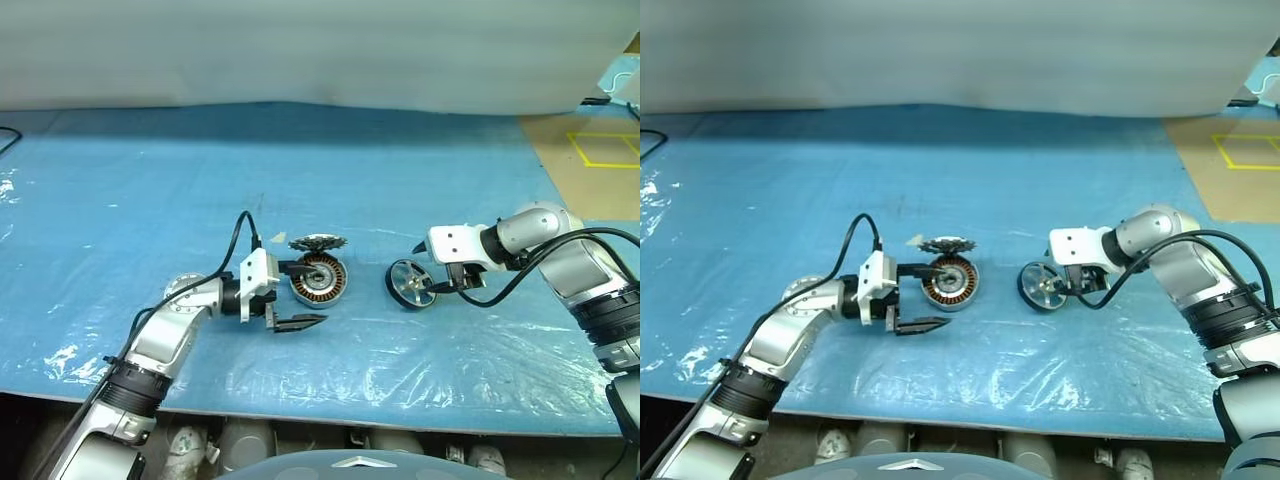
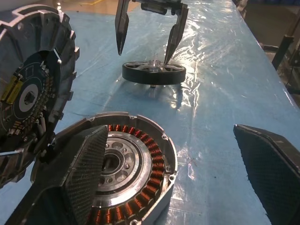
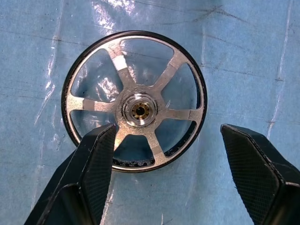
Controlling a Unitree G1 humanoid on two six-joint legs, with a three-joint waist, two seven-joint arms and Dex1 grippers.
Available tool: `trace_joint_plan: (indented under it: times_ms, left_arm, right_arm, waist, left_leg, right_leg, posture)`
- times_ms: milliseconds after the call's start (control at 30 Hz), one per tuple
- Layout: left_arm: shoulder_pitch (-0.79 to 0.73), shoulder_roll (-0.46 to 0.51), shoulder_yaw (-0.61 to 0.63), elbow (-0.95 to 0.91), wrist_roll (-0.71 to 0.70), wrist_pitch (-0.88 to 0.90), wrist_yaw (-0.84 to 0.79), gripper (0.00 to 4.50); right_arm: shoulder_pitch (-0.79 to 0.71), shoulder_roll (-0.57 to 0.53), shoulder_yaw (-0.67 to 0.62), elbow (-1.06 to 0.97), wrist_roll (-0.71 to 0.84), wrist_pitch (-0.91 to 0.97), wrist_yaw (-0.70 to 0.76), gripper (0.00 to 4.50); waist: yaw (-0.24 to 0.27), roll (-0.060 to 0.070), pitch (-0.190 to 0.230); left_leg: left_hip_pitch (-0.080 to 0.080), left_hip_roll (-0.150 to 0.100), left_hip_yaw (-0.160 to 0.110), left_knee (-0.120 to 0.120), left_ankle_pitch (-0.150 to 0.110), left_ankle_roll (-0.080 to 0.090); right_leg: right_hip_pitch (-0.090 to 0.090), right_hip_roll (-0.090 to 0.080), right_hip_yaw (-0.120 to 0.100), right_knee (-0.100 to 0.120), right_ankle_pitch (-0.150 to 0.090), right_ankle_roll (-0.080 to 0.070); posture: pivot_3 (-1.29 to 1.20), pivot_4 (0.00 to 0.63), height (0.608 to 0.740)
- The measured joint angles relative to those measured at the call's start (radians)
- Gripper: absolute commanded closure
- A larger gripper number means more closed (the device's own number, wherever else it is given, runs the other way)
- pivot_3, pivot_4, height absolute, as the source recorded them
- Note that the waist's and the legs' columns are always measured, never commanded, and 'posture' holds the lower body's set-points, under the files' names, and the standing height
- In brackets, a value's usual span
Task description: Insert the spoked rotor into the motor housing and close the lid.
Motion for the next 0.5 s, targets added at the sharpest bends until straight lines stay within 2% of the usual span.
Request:
trace_joint_plan:
  times_ms: [500]
  left_arm:
    - [0.000, -0.003, 0.000, 0.042, 0.009, -0.018, -0.008, 0.00]
  right_arm:
    - [0.018, -0.012, 0.014, -0.089, -0.030, -0.073, 0.014, 0.80]
  waist:
    - [0.001, 0.000, 0.000]
  left_leg:
    - [0.000, 0.000, 0.000, 0.000, 0.000, 0.000]
  right_leg:
    - [0.000, 0.000, 0.000, 0.000, 0.000, 0.000]
  posture:
    - [0.00, 0.150, 0.740]
